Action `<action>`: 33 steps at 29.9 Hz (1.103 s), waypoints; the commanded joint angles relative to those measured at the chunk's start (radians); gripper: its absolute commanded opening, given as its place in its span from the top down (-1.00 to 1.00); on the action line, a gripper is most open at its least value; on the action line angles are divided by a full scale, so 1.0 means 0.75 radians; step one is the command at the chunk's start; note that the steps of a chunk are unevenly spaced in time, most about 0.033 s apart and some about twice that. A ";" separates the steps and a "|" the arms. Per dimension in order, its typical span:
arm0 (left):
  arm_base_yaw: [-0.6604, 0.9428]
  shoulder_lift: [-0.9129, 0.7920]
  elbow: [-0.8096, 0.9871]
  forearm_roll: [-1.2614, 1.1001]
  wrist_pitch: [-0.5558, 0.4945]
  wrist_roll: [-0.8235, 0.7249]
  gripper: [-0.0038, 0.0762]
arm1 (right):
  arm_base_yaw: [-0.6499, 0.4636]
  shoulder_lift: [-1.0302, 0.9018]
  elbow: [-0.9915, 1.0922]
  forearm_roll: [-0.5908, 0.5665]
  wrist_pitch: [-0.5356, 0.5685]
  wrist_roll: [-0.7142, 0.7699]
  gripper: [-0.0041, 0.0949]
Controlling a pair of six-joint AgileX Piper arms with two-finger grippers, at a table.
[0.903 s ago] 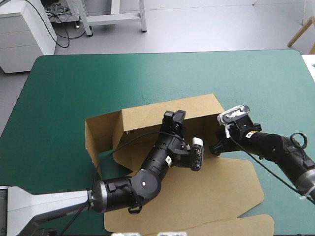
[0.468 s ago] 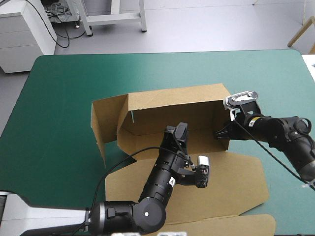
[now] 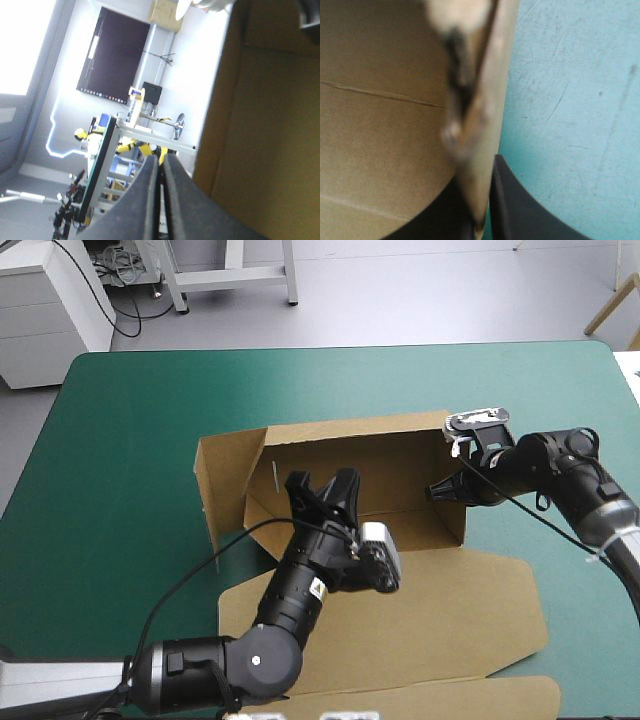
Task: Fold the box
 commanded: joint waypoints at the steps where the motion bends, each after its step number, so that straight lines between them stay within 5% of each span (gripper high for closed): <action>1: 0.129 -0.065 -0.116 0.048 -0.007 -0.053 0.90 | -0.003 0.055 -0.118 0.018 -0.005 0.040 0.92; 10: 0.604 -0.078 -0.344 -0.521 -0.344 0.175 0.90 | -0.003 0.323 -0.373 0.053 0.157 0.045 0.92; 21: 1.187 -0.078 -0.418 -1.252 -0.324 0.665 0.89 | -0.003 0.608 -0.693 0.003 0.379 0.087 0.92; 33: 1.773 -0.078 -0.418 -2.050 -0.282 1.055 0.90 | -0.003 0.686 -0.831 -0.111 0.376 0.087 0.92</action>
